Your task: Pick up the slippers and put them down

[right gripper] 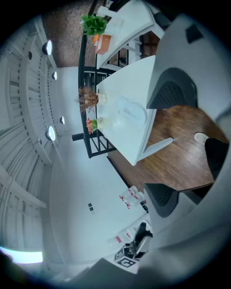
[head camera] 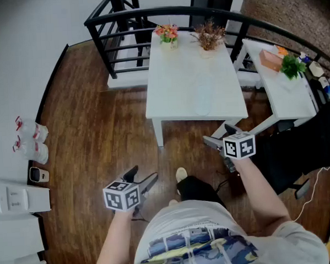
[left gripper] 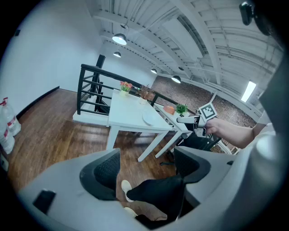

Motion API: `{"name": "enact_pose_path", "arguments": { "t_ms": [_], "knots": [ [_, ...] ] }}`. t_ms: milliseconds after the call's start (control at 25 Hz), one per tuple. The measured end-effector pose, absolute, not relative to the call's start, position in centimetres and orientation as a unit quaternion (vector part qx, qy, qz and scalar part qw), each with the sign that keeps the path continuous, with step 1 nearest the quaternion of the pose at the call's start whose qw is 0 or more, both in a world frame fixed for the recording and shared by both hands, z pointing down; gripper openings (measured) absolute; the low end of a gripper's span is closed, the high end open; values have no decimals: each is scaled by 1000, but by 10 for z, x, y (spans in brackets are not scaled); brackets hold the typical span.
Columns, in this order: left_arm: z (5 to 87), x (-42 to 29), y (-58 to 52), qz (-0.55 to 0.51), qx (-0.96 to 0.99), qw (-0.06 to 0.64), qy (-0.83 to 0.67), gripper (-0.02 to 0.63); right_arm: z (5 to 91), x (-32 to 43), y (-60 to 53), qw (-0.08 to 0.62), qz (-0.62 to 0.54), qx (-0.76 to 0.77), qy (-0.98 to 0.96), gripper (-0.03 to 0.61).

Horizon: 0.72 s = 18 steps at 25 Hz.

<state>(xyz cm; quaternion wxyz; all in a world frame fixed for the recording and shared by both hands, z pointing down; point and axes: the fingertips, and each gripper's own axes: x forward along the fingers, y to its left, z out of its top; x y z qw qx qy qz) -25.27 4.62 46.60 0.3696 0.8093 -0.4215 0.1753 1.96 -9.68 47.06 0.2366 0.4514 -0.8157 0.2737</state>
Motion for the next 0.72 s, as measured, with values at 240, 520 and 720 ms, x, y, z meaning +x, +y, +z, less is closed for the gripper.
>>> {"name": "enact_pose_path", "arguments": {
  "t_ms": [240,520,720],
  "knots": [
    [471,-257,-12,179,798,381,-431,374,517,28,-229,243,314,485,-779,558],
    [460,-243,-101,202,794,380,-429,374,588,59,-376,297,347,535,-711,584],
    [460,-240,-144,210,788,383,-435,374,659,75,-406,370,373,544,-654,602]
  ]
}}
